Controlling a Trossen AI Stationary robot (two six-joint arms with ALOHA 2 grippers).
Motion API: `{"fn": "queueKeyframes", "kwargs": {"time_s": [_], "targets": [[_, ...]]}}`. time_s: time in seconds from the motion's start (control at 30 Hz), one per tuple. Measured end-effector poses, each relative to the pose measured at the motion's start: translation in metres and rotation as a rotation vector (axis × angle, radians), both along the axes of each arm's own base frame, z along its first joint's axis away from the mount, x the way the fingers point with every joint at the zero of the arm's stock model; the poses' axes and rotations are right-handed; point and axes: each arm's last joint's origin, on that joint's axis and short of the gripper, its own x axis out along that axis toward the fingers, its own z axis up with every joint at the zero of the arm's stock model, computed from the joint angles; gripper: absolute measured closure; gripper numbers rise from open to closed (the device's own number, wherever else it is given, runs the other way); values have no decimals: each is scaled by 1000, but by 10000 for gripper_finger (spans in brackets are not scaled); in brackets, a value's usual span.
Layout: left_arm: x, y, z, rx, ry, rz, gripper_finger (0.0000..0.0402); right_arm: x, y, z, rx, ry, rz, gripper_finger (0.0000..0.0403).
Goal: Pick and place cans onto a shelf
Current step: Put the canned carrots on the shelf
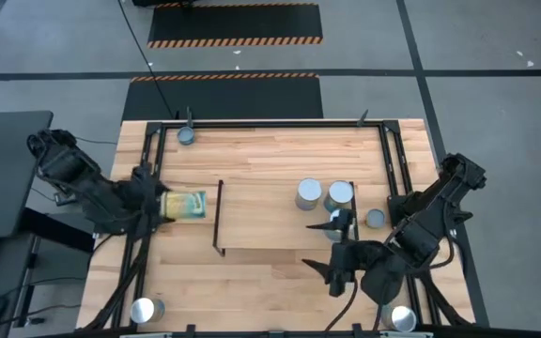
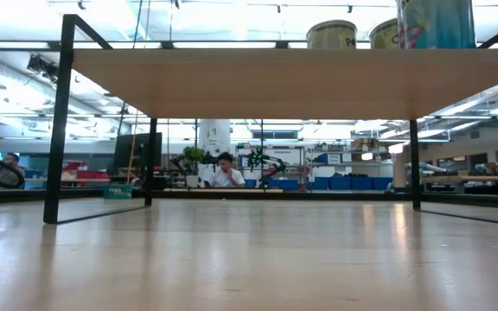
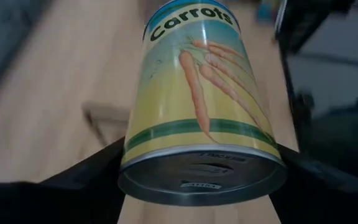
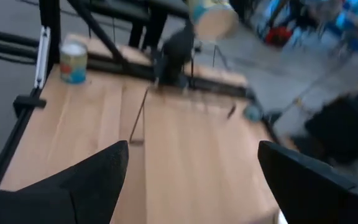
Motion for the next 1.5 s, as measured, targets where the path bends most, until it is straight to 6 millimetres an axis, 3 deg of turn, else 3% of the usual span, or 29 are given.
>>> {"fn": "queueKeyframes", "kwargs": {"time_s": [0.2, 0.4, 0.53, 0.7, 0.93, 1.27, 1.5], "targets": [[29, -18, 3, 328, -278, -23, 86, 22, -6, 23, -116, -138, 48, 42], [69, -49, -26, 562, -477, -29, 86, 34, -13, 33, -198, -182, 112, 58], [90, -57, -49, 677, -585, -1, 86, 36, -15, 40, -252, -199, 194, 46], [118, -57, -70, 708, -606, -21, 86, 40, -29, 49, -231, -153, 229, 9], [152, -57, -84, 716, -631, -26, 86, 49, -52, 40, -230, -38, 259, 6], [167, -54, -88, 728, -688, -59, 86, 56, -67, 35, -215, 17, 264, 12], [171, -47, -89, 724, -680, -43, 85, 56, -67, 36, -173, 7, 289, 68]]}}
